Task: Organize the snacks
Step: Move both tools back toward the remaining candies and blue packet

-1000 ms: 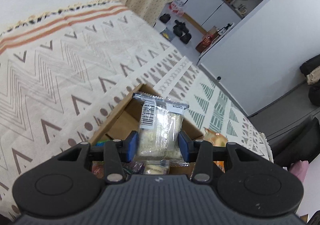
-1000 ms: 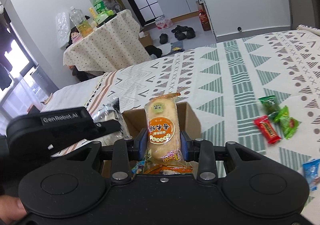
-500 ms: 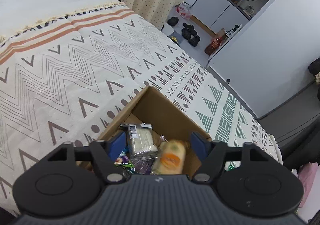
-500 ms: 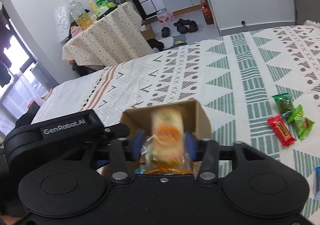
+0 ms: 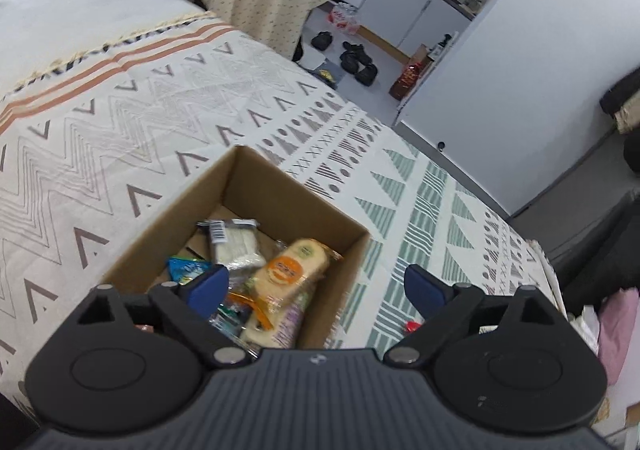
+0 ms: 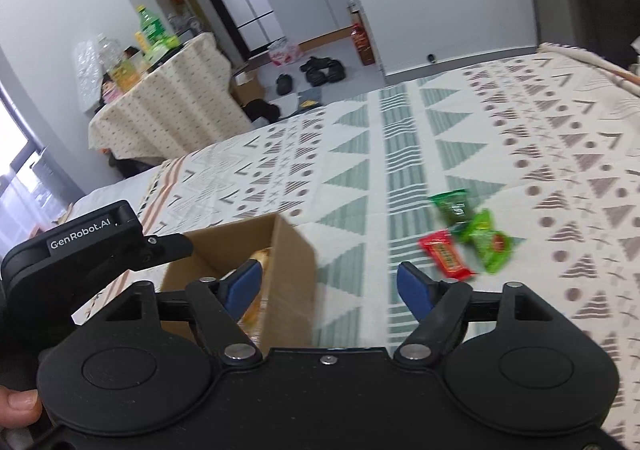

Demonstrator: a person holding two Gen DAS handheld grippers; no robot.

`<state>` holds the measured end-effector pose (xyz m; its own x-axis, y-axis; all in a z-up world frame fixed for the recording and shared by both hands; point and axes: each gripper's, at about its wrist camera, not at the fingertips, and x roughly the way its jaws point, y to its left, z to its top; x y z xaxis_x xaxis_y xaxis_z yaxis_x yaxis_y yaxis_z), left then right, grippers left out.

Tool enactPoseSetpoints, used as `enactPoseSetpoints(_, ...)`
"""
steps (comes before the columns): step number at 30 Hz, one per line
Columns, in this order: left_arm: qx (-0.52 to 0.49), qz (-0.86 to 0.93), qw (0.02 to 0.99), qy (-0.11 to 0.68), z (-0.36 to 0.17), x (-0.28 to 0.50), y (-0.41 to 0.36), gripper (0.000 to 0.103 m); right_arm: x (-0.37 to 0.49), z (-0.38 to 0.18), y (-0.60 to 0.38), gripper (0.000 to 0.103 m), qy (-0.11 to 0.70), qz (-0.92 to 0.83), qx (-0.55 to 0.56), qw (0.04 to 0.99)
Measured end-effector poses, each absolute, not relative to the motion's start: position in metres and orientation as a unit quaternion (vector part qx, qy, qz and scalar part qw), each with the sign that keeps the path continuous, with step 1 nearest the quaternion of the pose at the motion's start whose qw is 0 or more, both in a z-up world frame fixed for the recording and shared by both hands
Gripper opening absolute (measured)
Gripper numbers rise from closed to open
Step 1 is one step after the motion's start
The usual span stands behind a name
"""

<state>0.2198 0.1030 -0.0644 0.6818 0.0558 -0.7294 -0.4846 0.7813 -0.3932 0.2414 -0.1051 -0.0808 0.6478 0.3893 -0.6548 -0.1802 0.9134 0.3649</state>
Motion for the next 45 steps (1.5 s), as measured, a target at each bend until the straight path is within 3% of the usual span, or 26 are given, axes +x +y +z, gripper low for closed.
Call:
enactPoseSetpoints(22, -0.195, 0.088, 0.910, 0.355, -0.053, 0.200, -0.011, 0.100, 0.204, -0.069, -0.225, 0.103, 0.366, 0.086, 0.162, 0.912)
enactPoseSetpoints(45, -0.137, 0.105, 0.891, 0.420, -0.092, 0.206, -0.061, 0.100, 0.195, -0.100, -0.290, 0.102, 0.391, 0.116, 0.189, 0.893)
